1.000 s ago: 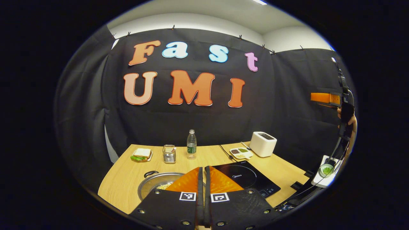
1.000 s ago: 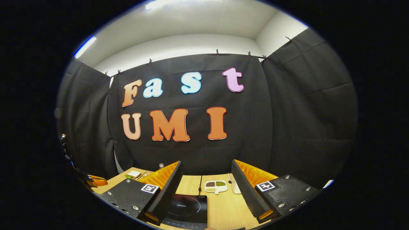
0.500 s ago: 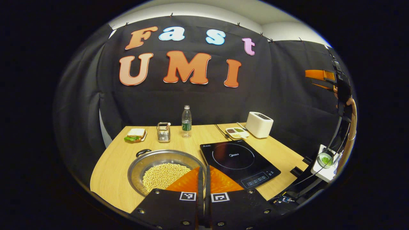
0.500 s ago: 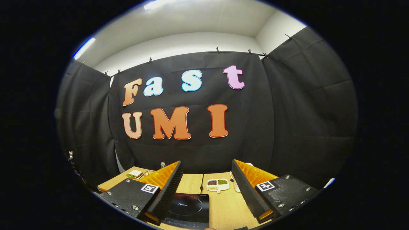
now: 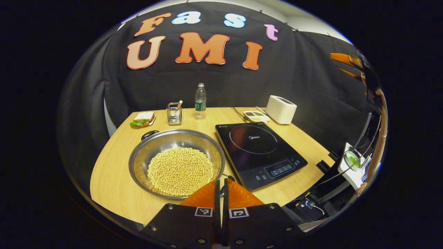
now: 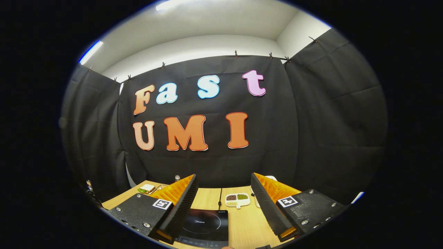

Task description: First push the handle of the pot to place it horizontally, then grasp the pot with both hands and set it on the induction cooktop.

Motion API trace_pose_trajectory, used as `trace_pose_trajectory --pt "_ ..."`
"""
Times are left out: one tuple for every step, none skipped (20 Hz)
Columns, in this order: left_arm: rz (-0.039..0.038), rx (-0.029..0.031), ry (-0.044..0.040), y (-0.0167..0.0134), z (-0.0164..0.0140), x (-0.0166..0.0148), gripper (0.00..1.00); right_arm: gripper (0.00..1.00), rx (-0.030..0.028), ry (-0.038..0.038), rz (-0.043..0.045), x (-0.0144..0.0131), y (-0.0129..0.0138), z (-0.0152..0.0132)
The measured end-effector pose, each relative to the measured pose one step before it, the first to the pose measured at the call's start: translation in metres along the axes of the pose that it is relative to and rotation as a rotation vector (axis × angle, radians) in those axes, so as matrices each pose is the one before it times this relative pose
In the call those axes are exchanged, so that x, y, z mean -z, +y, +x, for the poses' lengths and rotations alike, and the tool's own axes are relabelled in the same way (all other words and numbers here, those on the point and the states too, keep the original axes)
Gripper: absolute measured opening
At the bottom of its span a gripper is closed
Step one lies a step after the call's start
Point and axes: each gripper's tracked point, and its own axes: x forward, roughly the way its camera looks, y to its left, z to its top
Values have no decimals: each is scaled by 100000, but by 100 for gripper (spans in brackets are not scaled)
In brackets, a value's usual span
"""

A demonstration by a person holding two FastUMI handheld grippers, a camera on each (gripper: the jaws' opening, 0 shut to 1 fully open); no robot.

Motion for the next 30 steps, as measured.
trace_pose_trajectory --pt "-1049 861 1337 -185 42 589 2 95 -159 192 163 109 -20 41" --pt "-1015 377 1716 22 -132 773 2 95 222 -58 8 34 -54 84" --pt "-521 7 1411 143 -43 641 2 95 308 -89 -53 5 -37 124" --pt "-298 -354 1373 340 306 651 2 95 192 -31 -51 35 -5 101" --pt "-237 -290 1723 257 294 719 2 95 -7 156 -119 174 47 -57" --pt "-270 -132 1660 172 230 672 2 95 -381 363 -264 183 158 80" --pt "-217 -128 1674 195 344 786 2 95 -390 414 -255 174 45 119" --pt "3 -27 1259 74 452 501 2 95 -110 411 -137 173 43 110" --pt "-84 -106 1201 162 390 369 2 95 175 291 -114 116 -57 62" --pt "-300 -192 1525 188 523 499 2 95 378 300 -130 159 -162 84" --pt "-482 81 1560 89 444 397 2 95 331 290 -59 193 -72 142" --pt "-231 396 1377 -23 430 366 2 95 360 424 -10 206 -156 102" --pt "329 138 1091 36 436 184 2 95 484 598 -17 230 -183 145" --pt "905 -126 705 95 182 131 2 95 336 695 -127 167 -259 168" --pt "1142 -169 298 -42 342 -141 2 95 79 394 -193 180 -85 46" --pt "773 78 313 -158 437 -41 2 95 -80 216 -33 174 -123 25" --pt "299 617 208 -321 345 -207 2 95 108 78 140 33 -199 100" --pt "61 857 88 -413 383 -217 2 95 259 -25 189 74 -259 97" --pt "41 1059 11 -448 369 -325 2 100 476 -41 82 91 -358 97" --pt "-269 114 747 -280 370 -84 2 95 851 -44 48 34 -357 173" --pt "-508 -61 1612 -88 244 117 1 95 1010 -17 109 71 -377 216" --pt "-927 395 426 -302 553 -295 2 95 809 -25 131 74 -331 168" --pt "-1293 521 78 -214 357 -298 2 95 718 -28 202 64 -256 11" --pt "-1292 663 -33 -176 349 -255 2 95 341 131 67 54 -214 84" --pt "-1070 724 43 -194 215 -297 2 95 4 84 -91 47 -52 -44" --pt "-891 591 0 -136 231 -218 2 95 -115 -76 -187 -59 -55 -23" --pt "-570 430 59 -29 258 -280 2 95 -21 -200 -235 -66 -30 99" --pt "-252 361 115 -92 203 -179 2 95 -131 -187 -243 -63 35 11" --pt "58 325 70 -183 173 -272 2 95 -312 -146 -130 -14 51 -17" --pt "193 248 149 -146 319 -191 2 95 -257 -4 25 27 55 -55"
